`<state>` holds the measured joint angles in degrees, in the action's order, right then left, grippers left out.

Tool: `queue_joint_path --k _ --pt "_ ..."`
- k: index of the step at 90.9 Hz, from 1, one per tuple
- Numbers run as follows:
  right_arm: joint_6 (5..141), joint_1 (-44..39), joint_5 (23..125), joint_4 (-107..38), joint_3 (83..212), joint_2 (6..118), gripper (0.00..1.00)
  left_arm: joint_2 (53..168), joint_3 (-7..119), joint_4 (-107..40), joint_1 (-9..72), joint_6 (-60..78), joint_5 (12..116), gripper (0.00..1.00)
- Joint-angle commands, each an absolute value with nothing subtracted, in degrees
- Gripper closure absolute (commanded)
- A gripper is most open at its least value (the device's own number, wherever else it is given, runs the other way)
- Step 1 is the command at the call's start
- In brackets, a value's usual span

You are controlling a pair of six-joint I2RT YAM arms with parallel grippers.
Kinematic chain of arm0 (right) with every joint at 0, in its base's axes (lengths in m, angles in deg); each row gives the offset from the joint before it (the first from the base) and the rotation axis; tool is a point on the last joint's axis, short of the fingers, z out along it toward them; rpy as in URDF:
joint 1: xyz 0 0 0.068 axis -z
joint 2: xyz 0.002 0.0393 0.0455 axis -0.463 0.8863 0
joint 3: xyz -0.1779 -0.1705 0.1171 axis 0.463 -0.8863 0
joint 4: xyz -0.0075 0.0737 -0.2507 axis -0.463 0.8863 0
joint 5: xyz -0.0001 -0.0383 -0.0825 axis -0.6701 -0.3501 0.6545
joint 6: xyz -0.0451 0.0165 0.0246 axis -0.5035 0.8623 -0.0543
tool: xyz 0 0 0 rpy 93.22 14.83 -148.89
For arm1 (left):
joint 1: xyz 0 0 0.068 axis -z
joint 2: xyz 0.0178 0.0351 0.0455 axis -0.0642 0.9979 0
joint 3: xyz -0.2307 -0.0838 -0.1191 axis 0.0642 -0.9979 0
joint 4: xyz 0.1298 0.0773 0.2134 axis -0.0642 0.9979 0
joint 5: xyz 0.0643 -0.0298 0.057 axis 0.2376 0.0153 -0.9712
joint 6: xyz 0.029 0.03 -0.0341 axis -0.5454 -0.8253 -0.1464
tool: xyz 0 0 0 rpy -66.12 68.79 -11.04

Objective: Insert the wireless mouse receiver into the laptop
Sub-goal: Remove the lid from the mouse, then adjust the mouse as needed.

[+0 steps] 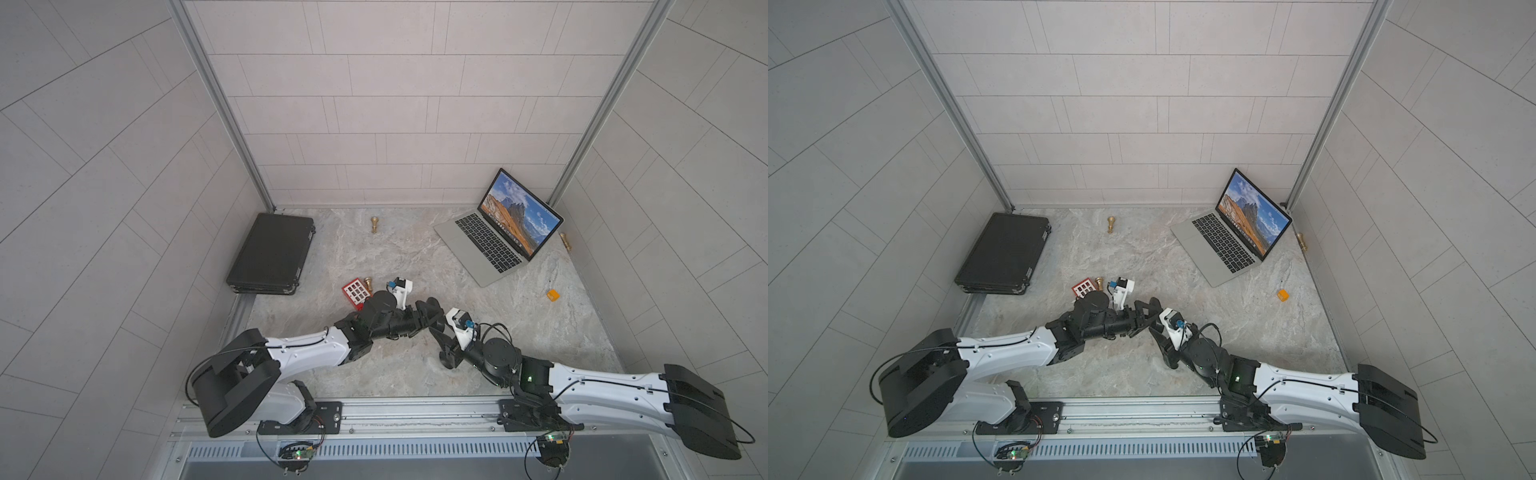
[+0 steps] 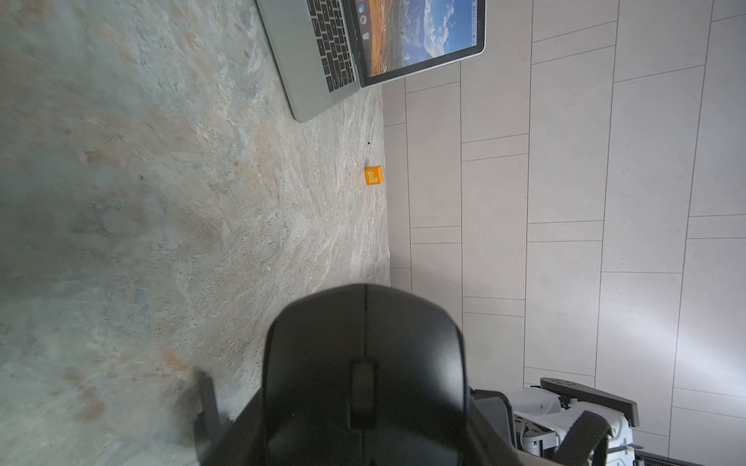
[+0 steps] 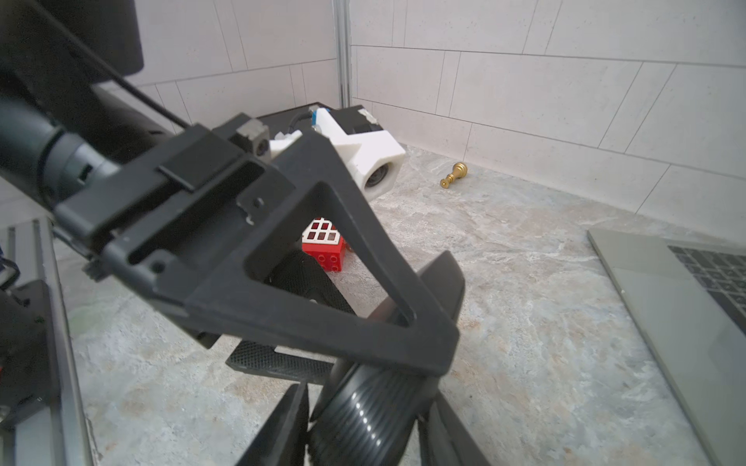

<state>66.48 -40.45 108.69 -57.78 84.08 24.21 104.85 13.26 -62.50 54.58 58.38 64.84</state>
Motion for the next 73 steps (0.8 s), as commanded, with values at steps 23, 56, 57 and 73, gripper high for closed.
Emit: queue_joint_path --k 23,56,57,73 --pt "70.86 -41.06 112.62 -57.76 88.66 29.85 0.56 105.28 11.6 -67.69 55.33 60.96 65.97 0.42" --pt "65.48 -41.41 113.08 -57.87 90.61 36.64 0.77 103.25 15.18 -49.31 54.27 64.63 59.06 0.1" --pt "65.04 -41.41 113.24 -57.88 90.61 36.71 0.77 103.23 15.38 -48.57 54.2 64.8 58.94 0.1" --pt "58.21 -41.66 114.77 -57.13 90.77 37.56 0.77 101.66 13.59 -48.24 52.63 69.42 55.07 0.12"
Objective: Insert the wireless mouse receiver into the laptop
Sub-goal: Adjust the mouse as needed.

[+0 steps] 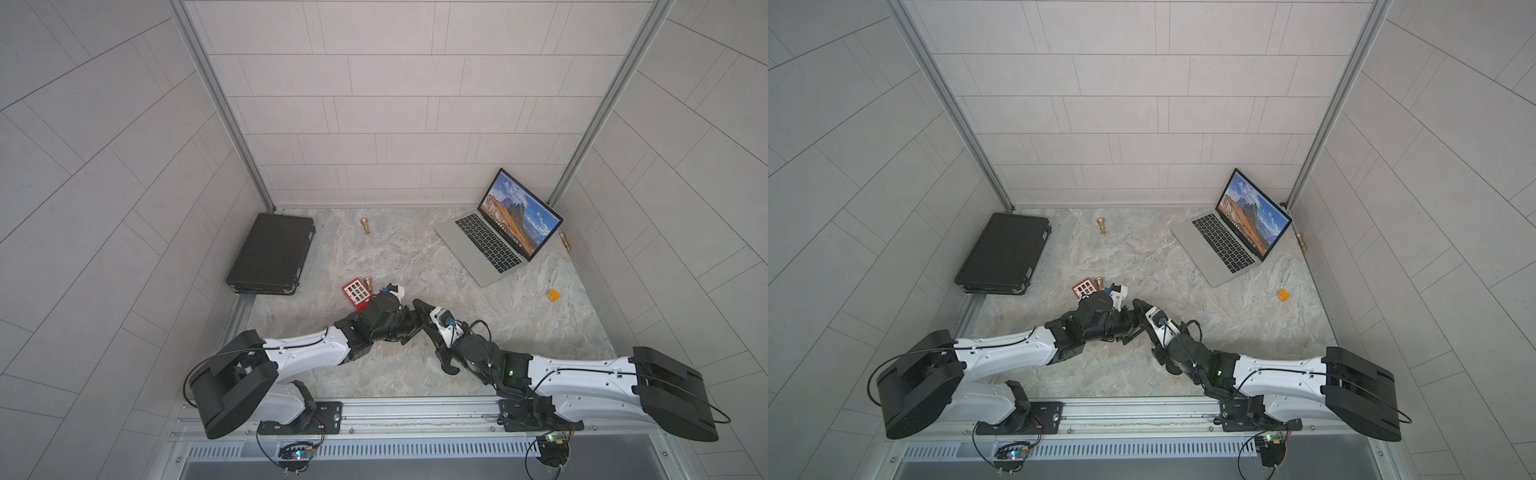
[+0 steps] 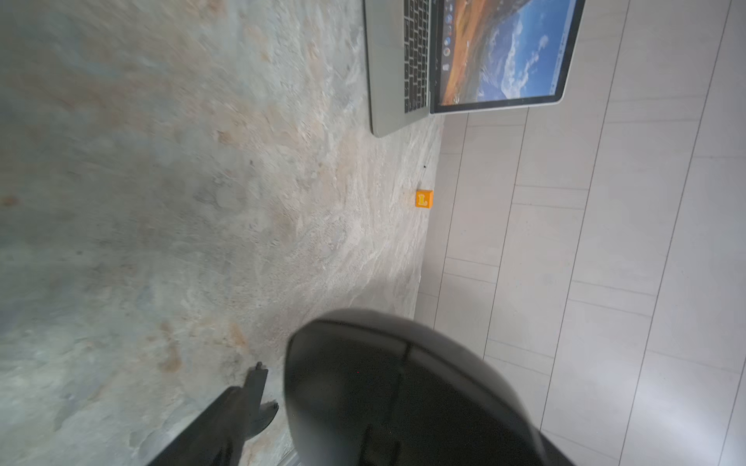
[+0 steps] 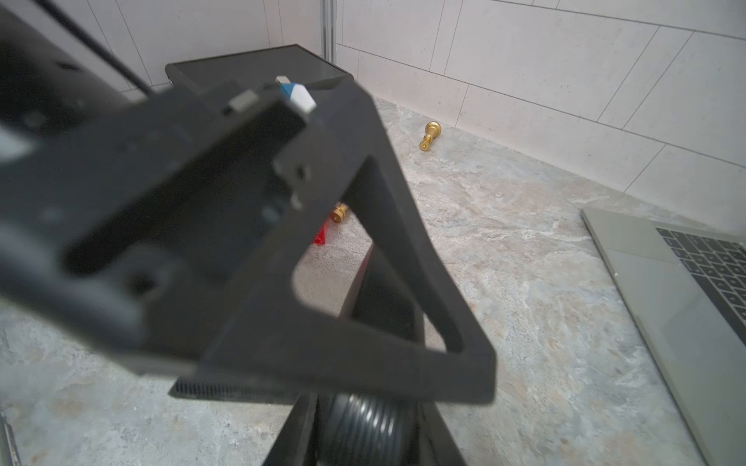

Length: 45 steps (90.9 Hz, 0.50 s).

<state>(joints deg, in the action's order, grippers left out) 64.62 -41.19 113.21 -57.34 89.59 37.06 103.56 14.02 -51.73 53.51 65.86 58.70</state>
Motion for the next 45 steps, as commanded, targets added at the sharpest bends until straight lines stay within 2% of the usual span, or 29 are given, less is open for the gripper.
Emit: queue_joint_path --k 1,27,45 --pt "57.8 -41.67 114.87 -57.07 90.81 37.61 0.77 101.55 13.44 -48.34 52.5 69.7 54.83 0.12" --pt "49.85 -43.47 119.04 -56.62 94.3 42.59 0.77 99.82 15.72 -44.04 51.41 69.46 53.44 0.13" --pt "49.27 -44.59 119.67 -58.32 94.94 44.47 0.77 98.96 14.54 -43.77 51.32 71.06 51.64 0.31"
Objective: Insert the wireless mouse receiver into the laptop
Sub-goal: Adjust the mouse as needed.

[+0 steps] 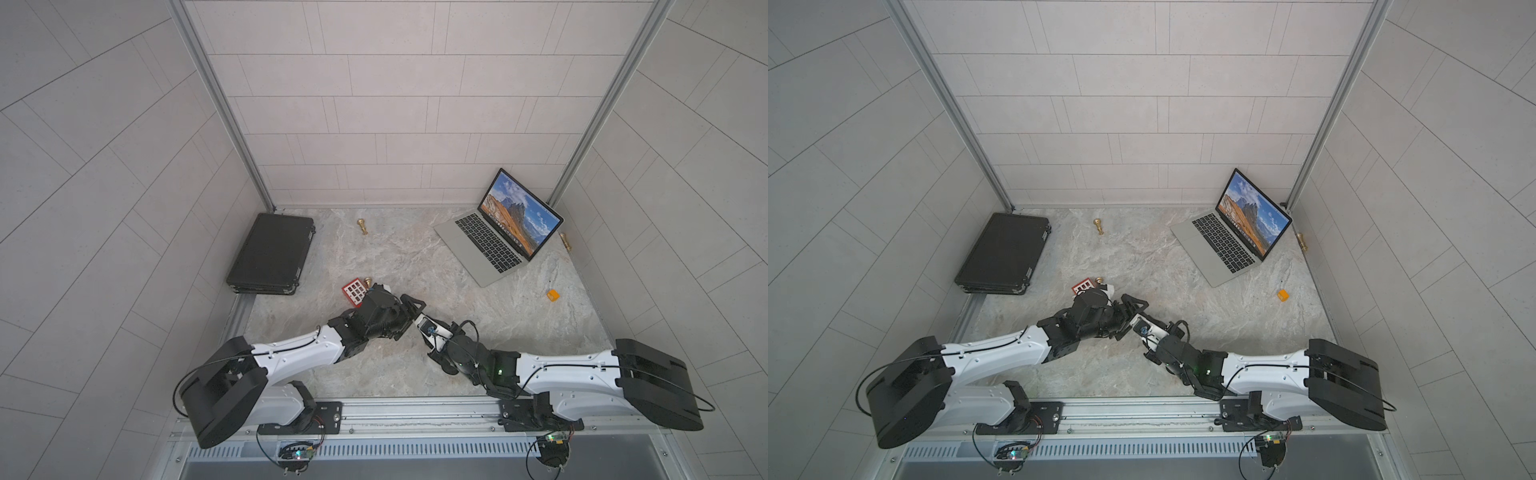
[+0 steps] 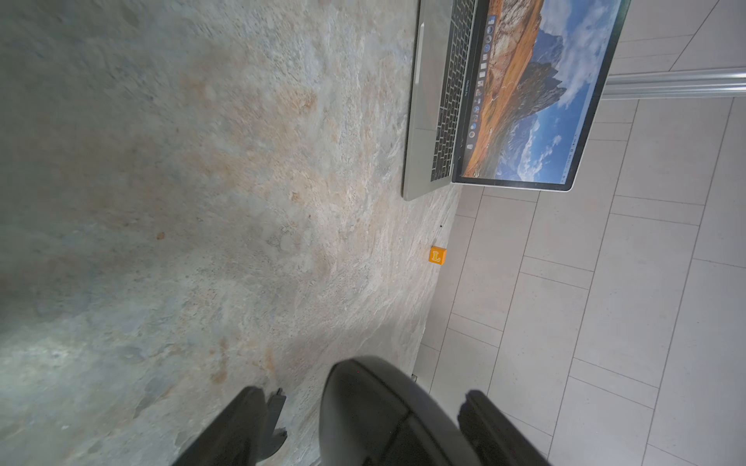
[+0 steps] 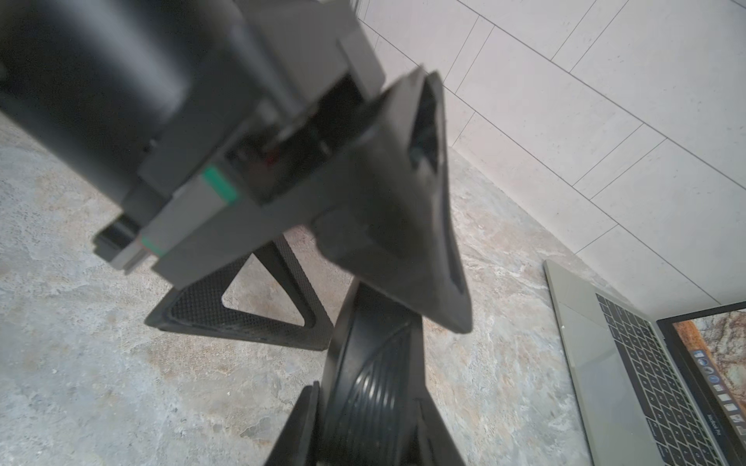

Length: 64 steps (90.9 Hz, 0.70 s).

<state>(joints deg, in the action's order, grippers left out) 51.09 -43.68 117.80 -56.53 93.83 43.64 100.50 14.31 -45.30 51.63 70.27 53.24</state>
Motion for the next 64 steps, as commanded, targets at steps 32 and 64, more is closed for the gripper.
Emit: queue_joint_path --k 32,64 --pt "45.81 -48.17 125.25 -57.71 98.71 52.26 0.77 99.72 15.01 -44.1 51.33 70.94 53.03 0.51" --pt "44.2 -52.25 128.5 -57.81 101.74 59.35 0.63 99.05 11.14 -45.3 50.79 72.44 51.97 0.82"
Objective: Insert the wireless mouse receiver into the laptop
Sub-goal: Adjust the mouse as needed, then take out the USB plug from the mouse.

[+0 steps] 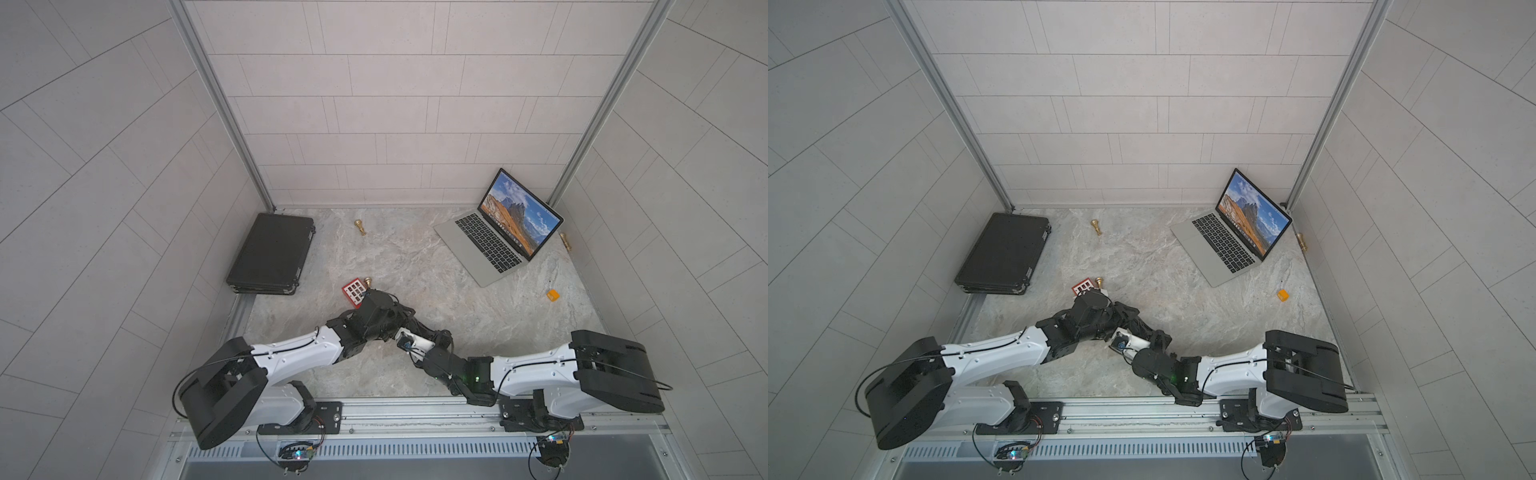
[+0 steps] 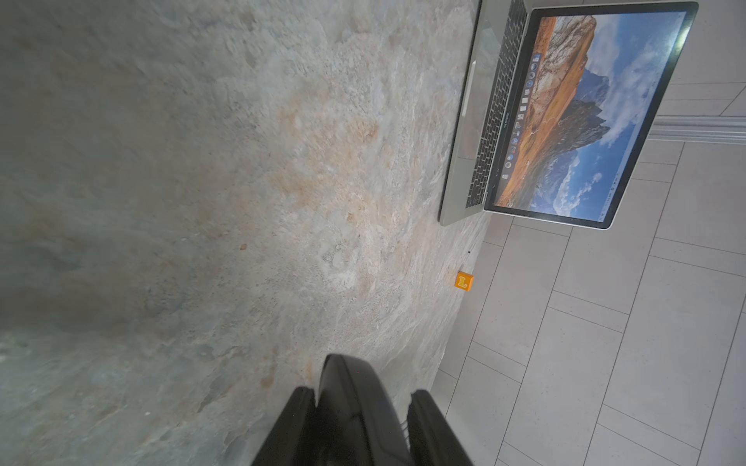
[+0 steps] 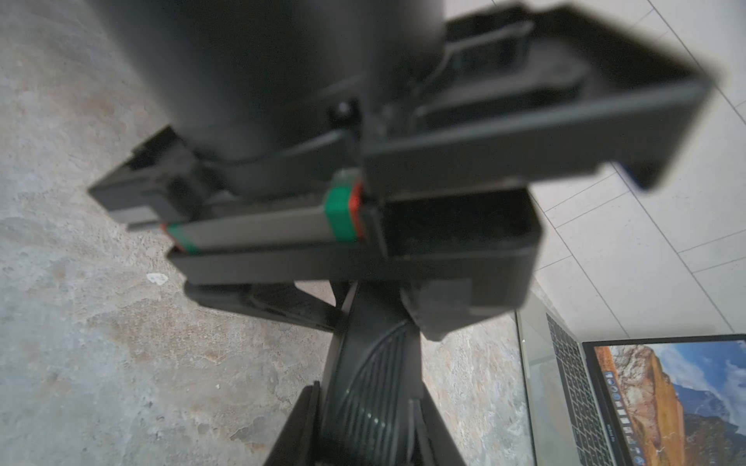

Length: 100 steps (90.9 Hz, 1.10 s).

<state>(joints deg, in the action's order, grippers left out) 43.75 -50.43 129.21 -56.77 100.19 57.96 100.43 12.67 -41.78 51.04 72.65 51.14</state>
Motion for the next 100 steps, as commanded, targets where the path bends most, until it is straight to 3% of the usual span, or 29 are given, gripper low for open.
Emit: queue_joint_path --k 1,16,27,49,63,83,100 --pt "44.24 -52.37 128.59 -57.68 101.75 59.44 0.62 98.88 10.86 -45.29 50.74 72.44 51.96 0.83" --pt "46.69 -53.73 125.85 -55.51 101.49 58.79 0.4 95.9 5.29 -45.03 47.04 71.58 54.42 0.97" --pt "49.33 -53.75 118.72 -52.38 100.32 55.4 0.26 93.18 2.76 -43.24 42.47 66.98 59.1 0.98" --pt "54.68 -53.74 109.82 -44.57 97.91 44.31 0.17 87.06 1.97 -33.7 32.54 53.16 69.22 1.0" --pt "55.0 -52.39 108.94 -40.11 97.43 37.99 0.19 85.54 5.33 -28.0 30.7 41.06 77.49 1.0" --pt "52.14 -49.58 107.83 -35.49 101.08 38.19 0.4 87.13 10.44 -22.68 30.69 29.56 85.67 1.0" --pt "49.54 -49.33 107.68 -34.16 104.51 42.25 0.49 87.97 10.57 -24.35 30.89 29.51 88.11 1.0"
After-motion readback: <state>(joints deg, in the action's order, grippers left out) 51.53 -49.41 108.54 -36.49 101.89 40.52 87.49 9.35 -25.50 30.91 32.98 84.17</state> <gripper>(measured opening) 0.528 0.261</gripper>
